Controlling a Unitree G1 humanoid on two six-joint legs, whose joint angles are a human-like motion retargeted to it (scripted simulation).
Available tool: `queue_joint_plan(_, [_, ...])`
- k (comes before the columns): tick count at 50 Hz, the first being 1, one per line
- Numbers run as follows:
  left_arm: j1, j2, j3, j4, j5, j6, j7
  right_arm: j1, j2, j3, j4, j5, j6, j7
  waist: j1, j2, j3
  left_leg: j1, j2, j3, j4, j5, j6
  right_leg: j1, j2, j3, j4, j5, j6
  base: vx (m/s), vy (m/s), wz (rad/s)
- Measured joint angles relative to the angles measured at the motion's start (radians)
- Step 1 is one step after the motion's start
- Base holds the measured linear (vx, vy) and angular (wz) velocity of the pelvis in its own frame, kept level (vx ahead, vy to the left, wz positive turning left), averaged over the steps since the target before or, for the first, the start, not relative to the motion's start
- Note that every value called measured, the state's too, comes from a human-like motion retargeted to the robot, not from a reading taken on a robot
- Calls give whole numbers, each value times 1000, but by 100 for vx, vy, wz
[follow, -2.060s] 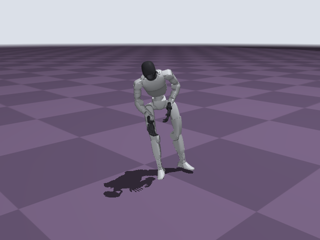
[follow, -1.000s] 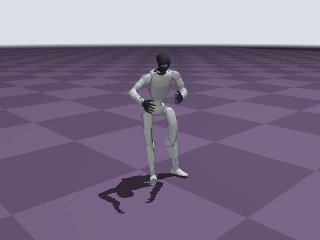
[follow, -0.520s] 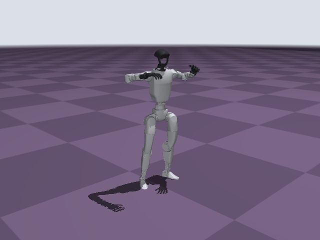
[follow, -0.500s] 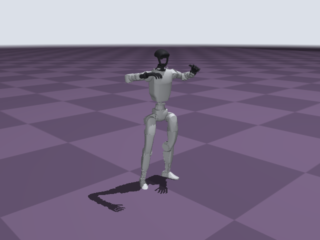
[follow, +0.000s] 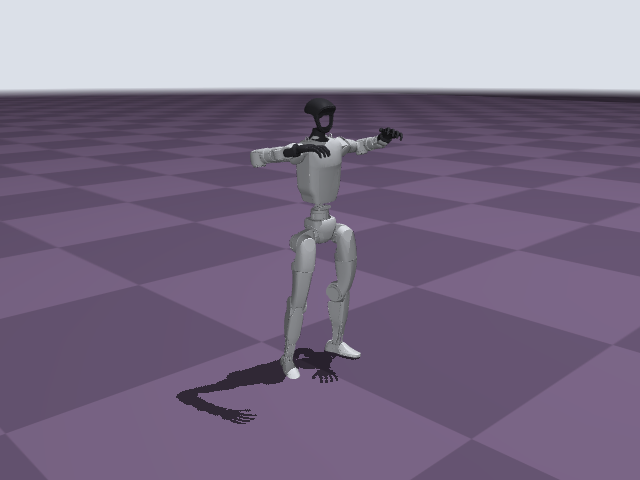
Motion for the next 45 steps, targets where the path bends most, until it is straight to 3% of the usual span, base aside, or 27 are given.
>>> queue_joint_plan(16, [-5, -12, 20, 1, 11, 10, 6, -9, 10, -6, 2, -17, -1, -4, -1, 0, -1, -22, 36, -7, 7, 0, 1, -21, 32, -2, 11, -32, 10, 3, -9, 2])
queue_joint_plan(24, [-13, -25, 30, 2, -11, 28, 5, 9, 11, -33, 0, -55, 16, -7, 17, -31, 27, -64, 37, 51, 135, -5, 65, -16, 22, 24, 15, -48, 10, 8, -12, -16])
queue_joint_plan(29, [-14, -45, 35, -13, -5, 30, 19, 19, 13, -55, 8, -105, 45, -31, 52, -61, 50, -155, 16, 108, 248, 11, 130, -23, -13, 39, 17, -50, 10, 13, -8, -19])
queue_joint_plan(32, [-12, -57, 31, -23, 2, 24, 26, 21, 18, -54, 12, -128, 50, -35, 74, -72, 55, -217, 1, 136, 257, 29, 138, -25, -32, 43, 20, -51, 10, 19, 0, -9])
queue_joint_plan(35, [-13, -69, 28, -28, 10, 18, 27, 19, 25, -44, 15, -150, 49, -36, 98, -73, 60, -258, -12, 162, 186, 65, 125, -23, -36, 47, 23, -56, 10, 25, 4, -12])
queue_joint_plan(41, [-8, -92, 27, -29, 56, 5, 3, -8, 36, -6, 25, -181, 40, -36, 143, -42, 77, -253, -17, 211, -69, 184, 44, 30, -10, 49, 28, -69, 10, 34, 13, -18])
queue_joint_plan(45, [-6, -104, 21, -31, 96, -4, -15, -34, 41, 30, 32, -206, 35, -31, 149, -30, 92, -247, -12, 231, -89, 191, -1, 91, -24, 43, 47, -54, 10, 45, 25, -4])
